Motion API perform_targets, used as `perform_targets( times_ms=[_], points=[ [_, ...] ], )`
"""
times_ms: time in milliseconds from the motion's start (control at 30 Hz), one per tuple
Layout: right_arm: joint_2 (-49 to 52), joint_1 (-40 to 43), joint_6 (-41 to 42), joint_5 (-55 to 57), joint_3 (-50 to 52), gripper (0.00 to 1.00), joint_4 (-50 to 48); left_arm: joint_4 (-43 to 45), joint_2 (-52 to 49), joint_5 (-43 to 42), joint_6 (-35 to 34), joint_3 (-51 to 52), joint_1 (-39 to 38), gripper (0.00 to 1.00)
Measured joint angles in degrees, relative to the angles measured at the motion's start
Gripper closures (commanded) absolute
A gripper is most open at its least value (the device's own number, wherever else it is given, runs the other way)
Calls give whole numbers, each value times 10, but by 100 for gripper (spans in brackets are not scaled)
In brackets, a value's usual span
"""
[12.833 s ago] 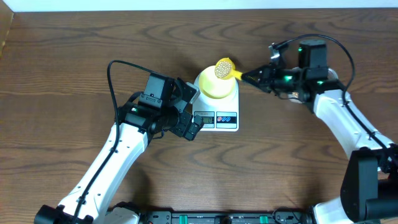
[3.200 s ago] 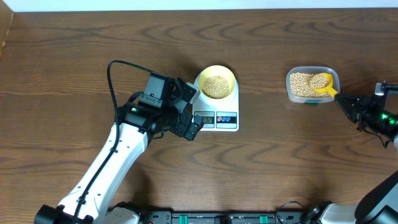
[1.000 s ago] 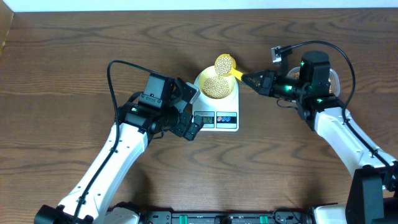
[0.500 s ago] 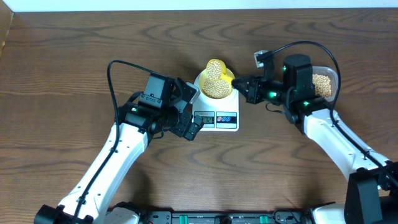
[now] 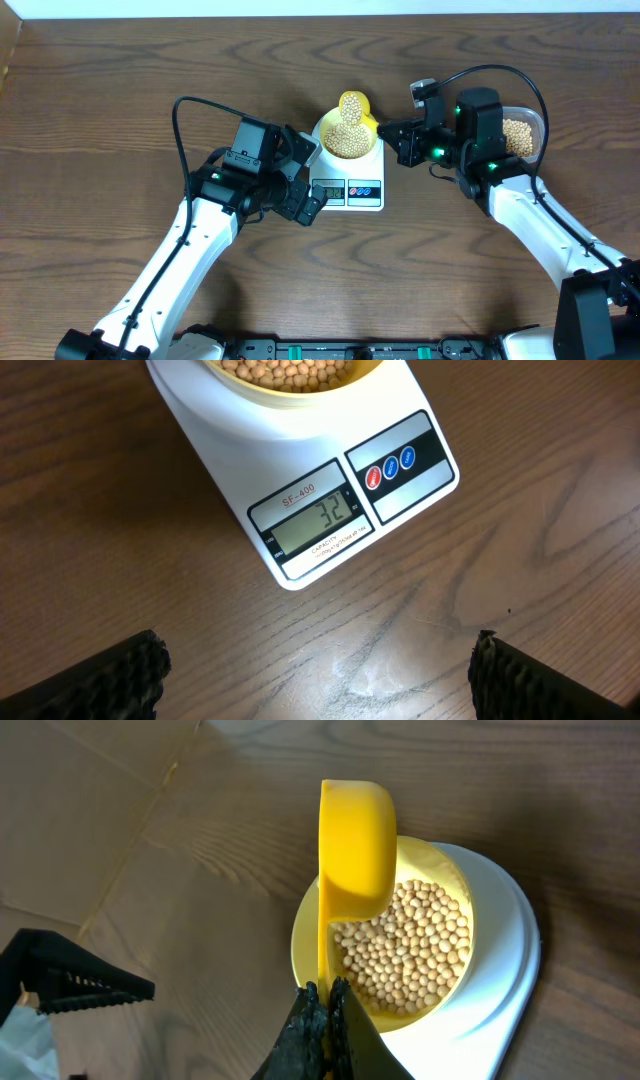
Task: Scoop item into bowl and weigh 50g on scale
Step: 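Tip the scoop over the yellow bowl to pour the soybeans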
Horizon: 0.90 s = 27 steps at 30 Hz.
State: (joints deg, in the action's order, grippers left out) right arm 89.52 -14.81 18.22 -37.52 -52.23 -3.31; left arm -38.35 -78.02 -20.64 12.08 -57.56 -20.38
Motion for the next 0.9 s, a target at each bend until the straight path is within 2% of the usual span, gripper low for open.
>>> perform_targets(
  times_ms=[267,900],
  points=[
    [0,0,-33,0,0,99,0,0,0,0,0,0,0,2],
    [0,0,-45,0,0,99,40,0,0,0,0,0,0,2]
  ],
)
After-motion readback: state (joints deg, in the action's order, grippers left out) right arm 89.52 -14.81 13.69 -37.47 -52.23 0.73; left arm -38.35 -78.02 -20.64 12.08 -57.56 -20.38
